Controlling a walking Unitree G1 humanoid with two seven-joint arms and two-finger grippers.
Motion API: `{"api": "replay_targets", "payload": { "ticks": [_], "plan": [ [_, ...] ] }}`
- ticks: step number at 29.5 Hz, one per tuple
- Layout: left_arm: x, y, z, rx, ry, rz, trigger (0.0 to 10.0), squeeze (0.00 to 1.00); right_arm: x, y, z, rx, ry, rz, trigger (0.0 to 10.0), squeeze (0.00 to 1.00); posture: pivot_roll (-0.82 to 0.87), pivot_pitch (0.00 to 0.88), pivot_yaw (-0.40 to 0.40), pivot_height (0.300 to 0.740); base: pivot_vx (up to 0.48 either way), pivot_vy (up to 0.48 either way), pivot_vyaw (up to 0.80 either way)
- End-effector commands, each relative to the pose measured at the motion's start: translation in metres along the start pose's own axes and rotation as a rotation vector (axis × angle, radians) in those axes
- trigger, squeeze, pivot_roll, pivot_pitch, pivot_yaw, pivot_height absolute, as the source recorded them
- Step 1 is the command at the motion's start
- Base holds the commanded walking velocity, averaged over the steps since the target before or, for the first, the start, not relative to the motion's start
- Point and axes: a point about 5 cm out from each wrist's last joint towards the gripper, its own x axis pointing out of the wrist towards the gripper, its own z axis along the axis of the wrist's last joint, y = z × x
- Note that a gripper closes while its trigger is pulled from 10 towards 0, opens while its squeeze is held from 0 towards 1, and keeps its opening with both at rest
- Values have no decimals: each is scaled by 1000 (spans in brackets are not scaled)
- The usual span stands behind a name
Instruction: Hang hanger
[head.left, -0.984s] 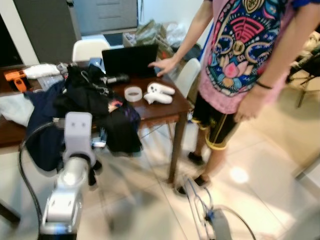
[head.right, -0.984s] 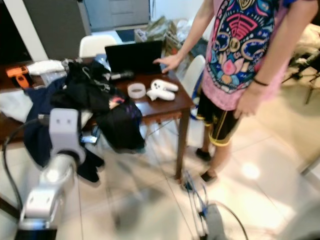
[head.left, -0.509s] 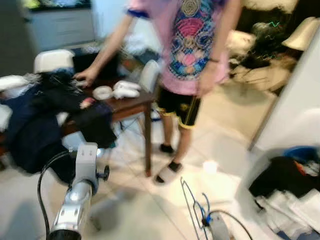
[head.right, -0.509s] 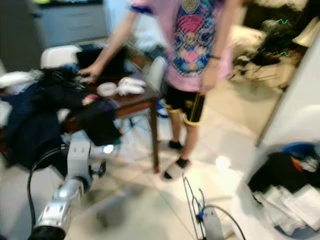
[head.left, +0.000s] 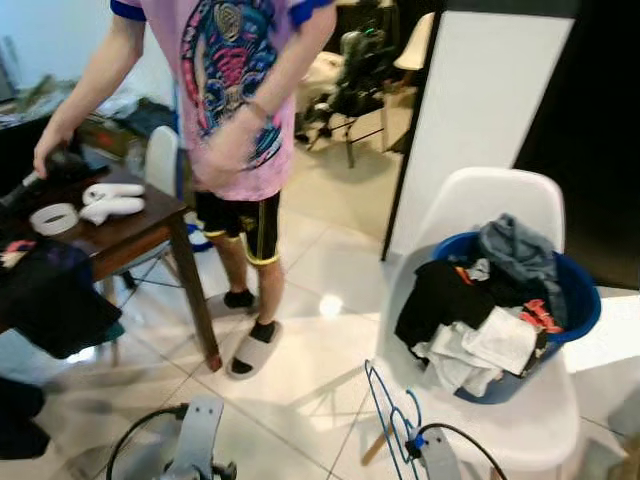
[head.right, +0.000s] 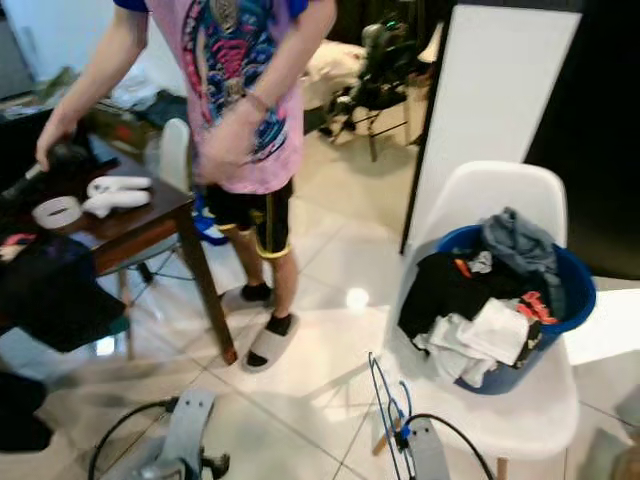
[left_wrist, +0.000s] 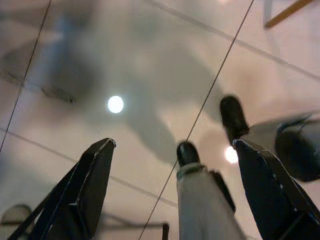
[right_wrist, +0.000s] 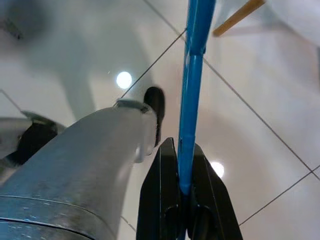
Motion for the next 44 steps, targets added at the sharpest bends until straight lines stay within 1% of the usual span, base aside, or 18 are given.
{"api": "replay_targets", "payload": {
  "ticks": [1, 2, 5, 16, 22, 33, 44],
  "plan": [
    [1, -5, -7, 33, 29, -26, 10000, 0, 1, 3, 4, -20, -3, 6, 10000, 0, -16, 0, 24, 740, 0, 0, 0],
    [1, -7, -8, 53, 38, -38, 10000, 0, 1, 3, 4, -22, -1, 7, 10000, 0, -12, 0, 22, 740, 0, 0, -800],
    [2, -9, -9, 64, 39, -45, 10000, 0, 1, 3, 4, -25, 4, 7, 10000, 0, -8, 0, 21, 740, 0, 0, -800],
    [2, -9, -9, 73, 32, -40, 10000, 0, 2, 3, 4, -30, 10, 1, 10000, 0, -6, 0, 19, 740, 0, 0, -800],
    [2, -10, -8, 73, 22, -59, 10000, 0, 2, 3, 4, -31, 11, 0, 10000, 0, -7, 0, 22, 740, 0, 0, -800],
    [2, -9, -8, 77, 16, -61, 10000, 0, 2, 4, 4, -25, 10, 2, 10000, 0, -3, 0, 20, 740, 0, 0, -800],
    [2, -10, -7, 60, 3, -60, 10000, 0, 2, 3, 4, -30, 12, 3, 10000, 0, -3, 0, 14, 740, 0, 0, -800]
  ]
}}
